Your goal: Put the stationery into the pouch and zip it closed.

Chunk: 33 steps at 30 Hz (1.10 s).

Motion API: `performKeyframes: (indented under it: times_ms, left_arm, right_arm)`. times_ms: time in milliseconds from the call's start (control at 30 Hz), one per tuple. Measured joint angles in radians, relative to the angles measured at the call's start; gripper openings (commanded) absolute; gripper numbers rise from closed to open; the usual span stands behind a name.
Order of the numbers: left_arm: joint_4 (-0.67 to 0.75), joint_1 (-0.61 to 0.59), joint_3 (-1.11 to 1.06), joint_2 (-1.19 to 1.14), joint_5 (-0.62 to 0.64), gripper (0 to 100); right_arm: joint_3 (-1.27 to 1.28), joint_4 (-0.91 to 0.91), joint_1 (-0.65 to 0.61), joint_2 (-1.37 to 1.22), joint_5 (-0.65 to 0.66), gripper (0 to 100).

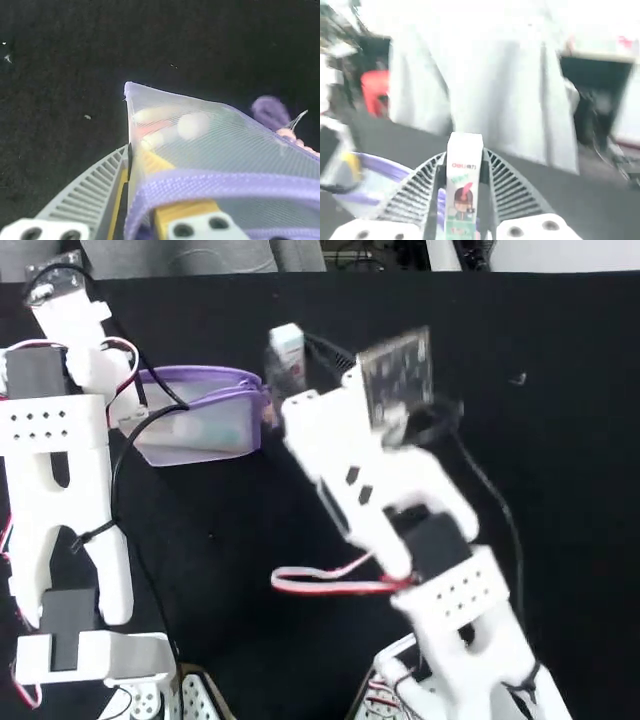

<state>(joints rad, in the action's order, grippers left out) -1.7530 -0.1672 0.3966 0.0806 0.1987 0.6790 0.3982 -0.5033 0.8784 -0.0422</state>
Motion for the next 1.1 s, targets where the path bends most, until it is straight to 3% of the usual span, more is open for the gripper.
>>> performKeyframes:
  times_ms: [300,667,1100]
  left_arm:
    - [0.002,0.0,-0.012,0.0,0.0,3]
    - [0.002,-0.002,-0.012,0.0,0.0,3]
    - [0.003,-0.029,-0.02,0.0,0.0,3]
  right_arm:
    - [0.209,-0.483,-0.147,-0.008,0.0,1.1]
    - [0.219,-0.882,-0.175,-0.29,0.0,1.1]
    - [0.219,-0.953,-0.176,-0.443,-0.153,1.1]
